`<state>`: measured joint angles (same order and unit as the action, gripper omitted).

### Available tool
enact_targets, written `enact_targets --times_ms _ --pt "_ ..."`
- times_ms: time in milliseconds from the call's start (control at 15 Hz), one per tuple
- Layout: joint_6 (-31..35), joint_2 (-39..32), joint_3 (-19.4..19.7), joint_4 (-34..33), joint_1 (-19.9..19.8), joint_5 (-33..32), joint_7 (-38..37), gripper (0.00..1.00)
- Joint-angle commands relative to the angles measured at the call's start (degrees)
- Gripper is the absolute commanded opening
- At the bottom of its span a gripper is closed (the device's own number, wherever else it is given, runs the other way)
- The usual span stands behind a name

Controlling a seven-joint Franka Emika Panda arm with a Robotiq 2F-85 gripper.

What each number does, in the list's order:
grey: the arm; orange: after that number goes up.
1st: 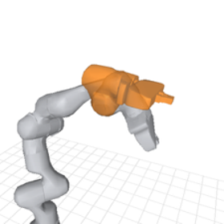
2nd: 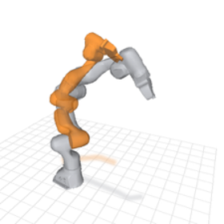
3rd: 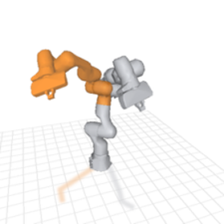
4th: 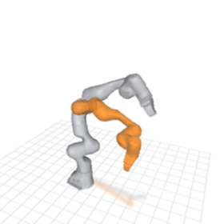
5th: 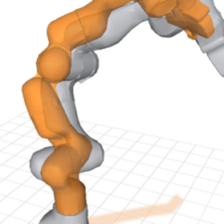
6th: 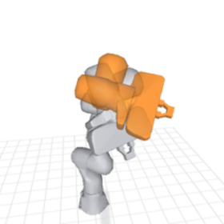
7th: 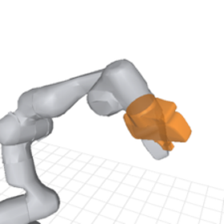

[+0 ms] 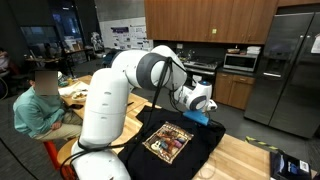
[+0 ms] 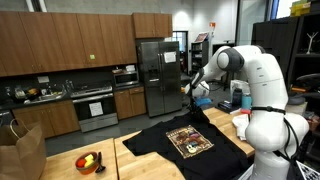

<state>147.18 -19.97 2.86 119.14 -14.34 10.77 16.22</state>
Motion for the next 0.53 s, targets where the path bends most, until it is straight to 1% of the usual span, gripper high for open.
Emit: enact_targets --times_ms 0,200,467 --pt "2.74 3.2 -0.03 4.76 1.33 -0.62 -1.02 0.01" --pt "4.78 3.63 -0.11 6.85 2.45 -1.12 -1.69 0.01" --pt "9.65 3.66 -0.11 9.82 4.01 -2.88 -2.58 0.01"
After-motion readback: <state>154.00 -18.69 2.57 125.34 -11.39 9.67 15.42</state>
